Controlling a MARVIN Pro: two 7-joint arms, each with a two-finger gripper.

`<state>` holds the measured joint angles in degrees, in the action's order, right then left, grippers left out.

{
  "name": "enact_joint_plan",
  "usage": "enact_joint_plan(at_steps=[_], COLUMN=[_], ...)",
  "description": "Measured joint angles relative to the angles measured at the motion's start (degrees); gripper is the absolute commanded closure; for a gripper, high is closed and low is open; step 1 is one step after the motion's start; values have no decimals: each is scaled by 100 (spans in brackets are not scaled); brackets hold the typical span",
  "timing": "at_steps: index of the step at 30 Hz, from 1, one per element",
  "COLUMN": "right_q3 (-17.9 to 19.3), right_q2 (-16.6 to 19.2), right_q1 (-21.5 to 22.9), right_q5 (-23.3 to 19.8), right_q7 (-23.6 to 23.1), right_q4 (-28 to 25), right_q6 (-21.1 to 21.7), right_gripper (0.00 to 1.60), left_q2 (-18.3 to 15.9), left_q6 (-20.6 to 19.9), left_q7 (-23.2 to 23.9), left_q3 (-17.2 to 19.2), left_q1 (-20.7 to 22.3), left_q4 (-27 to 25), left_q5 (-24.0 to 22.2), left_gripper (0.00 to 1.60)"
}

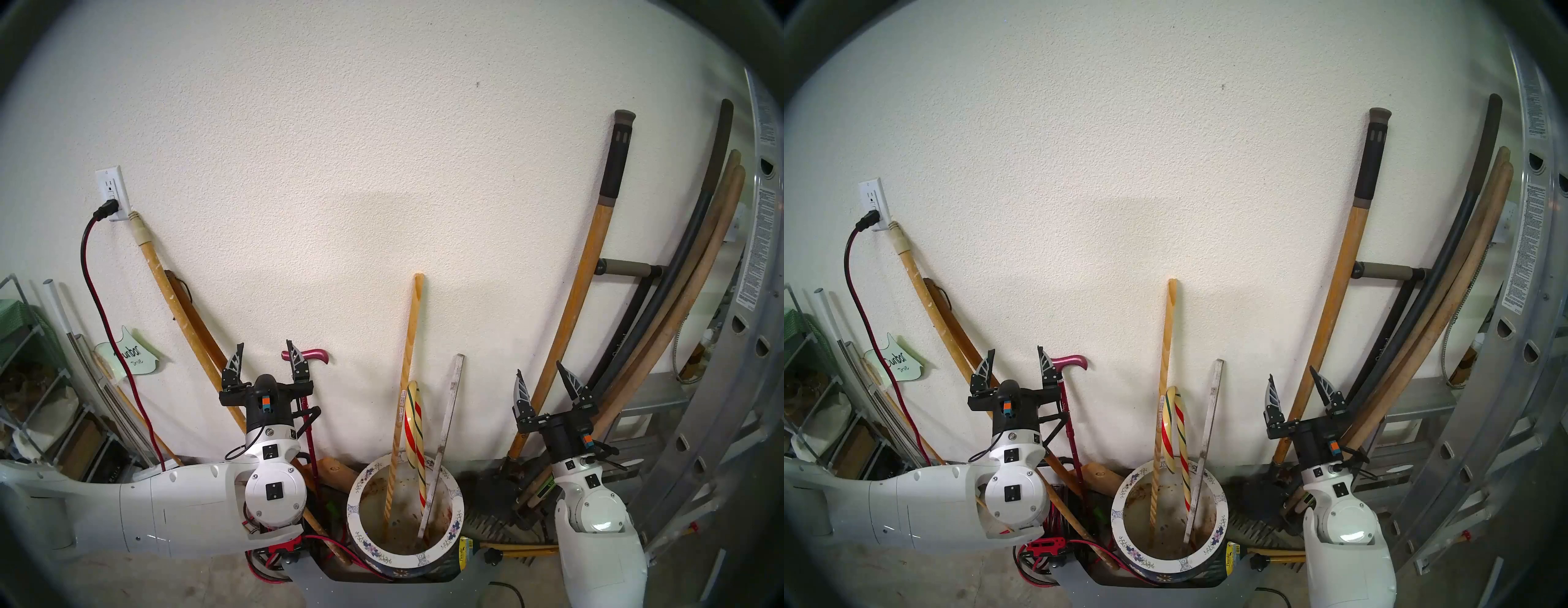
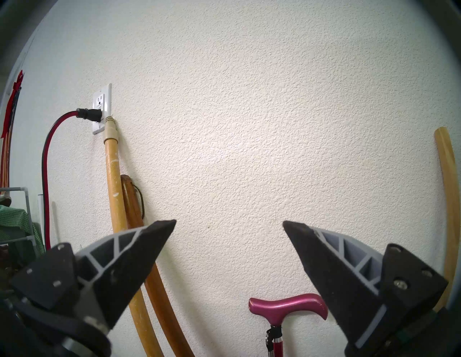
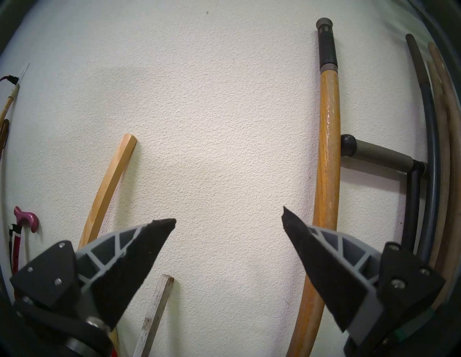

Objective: Take wooden sticks or brooms out of the pot

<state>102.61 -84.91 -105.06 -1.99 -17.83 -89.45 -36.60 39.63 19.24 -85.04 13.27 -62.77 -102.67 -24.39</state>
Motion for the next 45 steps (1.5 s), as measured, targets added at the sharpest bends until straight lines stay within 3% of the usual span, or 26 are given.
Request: enact_joint_plan(at_steps=[11,19,45], right_q3=[-215,-366,-584], right_q2=[-133,-257,-522], right_q1=[-104,22,1477], right_q5=[822,1188,1871], right_q7=[154,304,1006], right_q4=[370,786,3137], right_q6=[-138,-230,-288], right_gripper=[0,0,0], left_q2=[0,-1,-3], left_q6=[0,0,0], left_q7=[0,0,0], left_q3=[-4,-6,-14], left_q1=[0,0,4], left_q4=[0,-1,-1], left_q5=[-2,-3,-8], left_gripper=[0,0,0])
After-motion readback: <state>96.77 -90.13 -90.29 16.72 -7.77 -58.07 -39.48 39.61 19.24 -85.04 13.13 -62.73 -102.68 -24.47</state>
